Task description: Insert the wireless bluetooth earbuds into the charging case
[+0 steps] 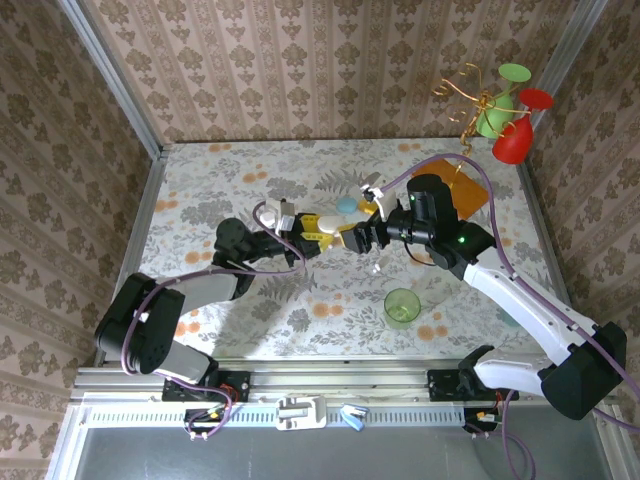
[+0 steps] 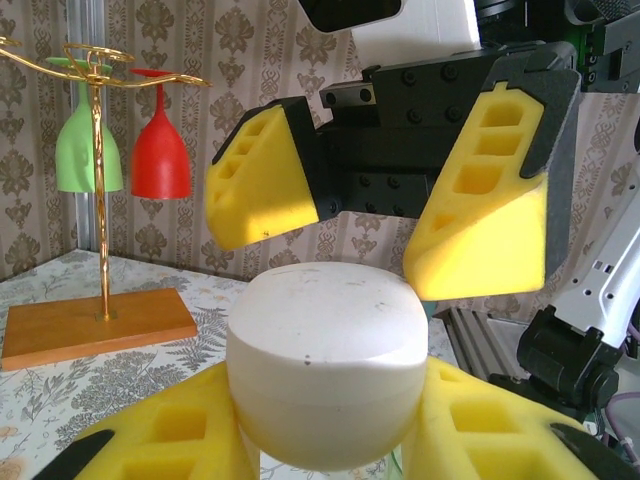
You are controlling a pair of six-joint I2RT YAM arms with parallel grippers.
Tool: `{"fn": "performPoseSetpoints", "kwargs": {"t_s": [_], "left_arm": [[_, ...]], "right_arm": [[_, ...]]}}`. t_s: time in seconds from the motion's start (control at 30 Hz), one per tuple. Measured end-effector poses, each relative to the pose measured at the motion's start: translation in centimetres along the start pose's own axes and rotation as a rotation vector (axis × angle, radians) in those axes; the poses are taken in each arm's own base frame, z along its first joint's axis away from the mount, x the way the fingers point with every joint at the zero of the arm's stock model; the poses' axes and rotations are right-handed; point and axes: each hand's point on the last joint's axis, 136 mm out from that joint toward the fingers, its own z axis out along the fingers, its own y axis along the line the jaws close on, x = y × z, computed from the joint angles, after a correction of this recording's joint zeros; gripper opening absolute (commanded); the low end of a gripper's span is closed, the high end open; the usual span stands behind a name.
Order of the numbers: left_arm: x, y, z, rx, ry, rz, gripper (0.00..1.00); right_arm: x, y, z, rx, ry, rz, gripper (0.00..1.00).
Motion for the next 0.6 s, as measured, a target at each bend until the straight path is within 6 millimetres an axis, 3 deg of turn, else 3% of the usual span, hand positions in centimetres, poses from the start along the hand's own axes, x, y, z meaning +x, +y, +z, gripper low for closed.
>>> {"fn": "performPoseSetpoints", "kwargs": {"t_s": [0.3, 0.6], "left_arm": [[0.0, 0.1, 0.0, -0.006, -0.001, -0.005, 0.23], [0.5, -0.9, 0.3, 0.046, 0.022, -0.016, 0.23]], "right_arm": [[-0.5, -0.4, -0.1, 0.021, -0.011, -0.004, 0.83], [-2.8, -2.2, -0.8, 0.105, -0.062, -0.01, 0.83]]}}
